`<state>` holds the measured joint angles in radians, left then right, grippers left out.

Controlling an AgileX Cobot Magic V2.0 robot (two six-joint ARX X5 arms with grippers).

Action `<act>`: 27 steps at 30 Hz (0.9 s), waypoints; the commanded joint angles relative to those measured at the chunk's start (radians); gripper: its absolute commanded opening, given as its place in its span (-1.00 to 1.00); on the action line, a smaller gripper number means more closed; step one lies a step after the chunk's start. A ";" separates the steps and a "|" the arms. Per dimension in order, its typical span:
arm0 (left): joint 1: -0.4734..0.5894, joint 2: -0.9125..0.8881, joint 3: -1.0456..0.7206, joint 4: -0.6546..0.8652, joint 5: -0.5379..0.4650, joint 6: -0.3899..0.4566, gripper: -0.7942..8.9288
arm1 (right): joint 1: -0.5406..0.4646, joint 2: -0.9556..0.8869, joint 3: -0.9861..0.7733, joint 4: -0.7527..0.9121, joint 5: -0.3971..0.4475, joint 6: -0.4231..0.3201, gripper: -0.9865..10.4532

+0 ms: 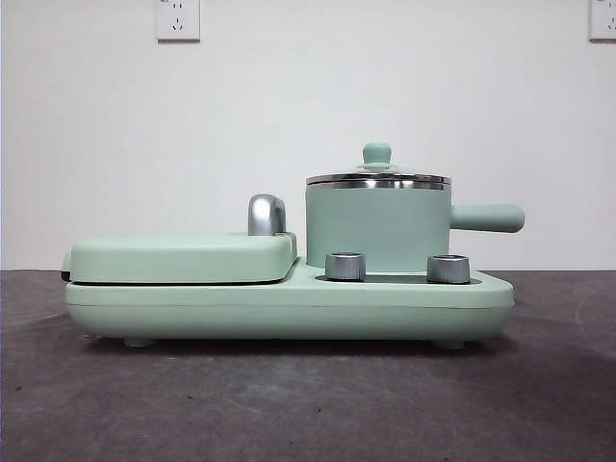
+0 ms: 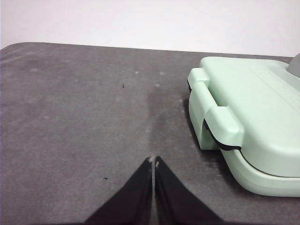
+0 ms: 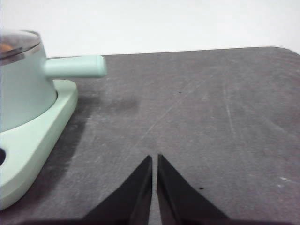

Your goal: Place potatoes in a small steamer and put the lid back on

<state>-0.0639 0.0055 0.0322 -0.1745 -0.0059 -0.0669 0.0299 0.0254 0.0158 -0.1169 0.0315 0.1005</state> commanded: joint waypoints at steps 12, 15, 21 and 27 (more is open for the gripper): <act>-0.002 -0.001 -0.020 0.017 -0.005 0.006 -0.83 | -0.041 -0.022 -0.005 -0.041 -0.025 -0.015 -0.80; -0.002 -0.001 -0.020 0.017 -0.005 0.006 -0.83 | -0.041 -0.022 -0.004 -0.039 -0.025 -0.015 -0.80; -0.002 -0.001 -0.020 0.017 -0.005 0.006 -0.83 | -0.041 -0.022 -0.004 -0.040 -0.025 -0.014 -0.80; -0.002 -0.001 -0.020 0.017 -0.005 0.006 -0.83 | -0.041 -0.022 -0.004 -0.040 -0.025 -0.015 -0.80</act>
